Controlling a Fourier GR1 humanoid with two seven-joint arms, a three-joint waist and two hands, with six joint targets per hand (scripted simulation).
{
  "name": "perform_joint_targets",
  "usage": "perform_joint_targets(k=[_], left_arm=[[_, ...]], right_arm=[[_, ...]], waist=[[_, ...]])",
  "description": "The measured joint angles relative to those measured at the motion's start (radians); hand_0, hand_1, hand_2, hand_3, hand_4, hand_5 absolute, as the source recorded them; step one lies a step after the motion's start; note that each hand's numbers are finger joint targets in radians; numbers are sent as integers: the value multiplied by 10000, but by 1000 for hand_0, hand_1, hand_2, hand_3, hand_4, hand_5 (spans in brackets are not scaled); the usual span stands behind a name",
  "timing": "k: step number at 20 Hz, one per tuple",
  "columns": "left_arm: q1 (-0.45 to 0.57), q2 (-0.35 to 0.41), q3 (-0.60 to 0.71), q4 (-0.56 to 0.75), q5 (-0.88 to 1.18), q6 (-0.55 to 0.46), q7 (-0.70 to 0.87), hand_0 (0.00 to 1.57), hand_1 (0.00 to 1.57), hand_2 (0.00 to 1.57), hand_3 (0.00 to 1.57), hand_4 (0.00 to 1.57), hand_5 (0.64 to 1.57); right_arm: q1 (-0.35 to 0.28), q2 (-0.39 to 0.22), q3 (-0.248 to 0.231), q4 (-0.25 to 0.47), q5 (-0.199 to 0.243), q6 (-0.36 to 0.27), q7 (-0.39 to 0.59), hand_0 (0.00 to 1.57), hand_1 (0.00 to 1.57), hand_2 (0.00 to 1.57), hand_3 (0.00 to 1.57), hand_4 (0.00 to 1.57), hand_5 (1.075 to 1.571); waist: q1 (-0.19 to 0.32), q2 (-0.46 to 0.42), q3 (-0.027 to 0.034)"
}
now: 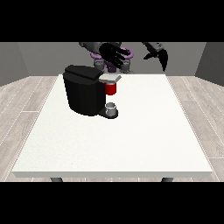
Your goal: Insert the coffee pod into the coffee machine and close the lid
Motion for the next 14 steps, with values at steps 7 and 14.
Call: perform_joint_targets(k=[7, 14], left_arm=[[-126, 132, 1, -146, 191, -182, -177, 0, 0, 0, 0, 429, 1571], [-565, 479, 263, 35, 498, -436, -343, 0, 0, 0, 0, 365, 1571]], right_arm=[[-1242, -144, 13, 519, 500, -138, 38, 0, 0, 0, 0, 96, 1571], [-2432, -84, 66, 990, 882, -228, 256, 0, 0, 0, 0, 0, 1571]], waist=[[449, 367, -8], [745, 828, -13]])
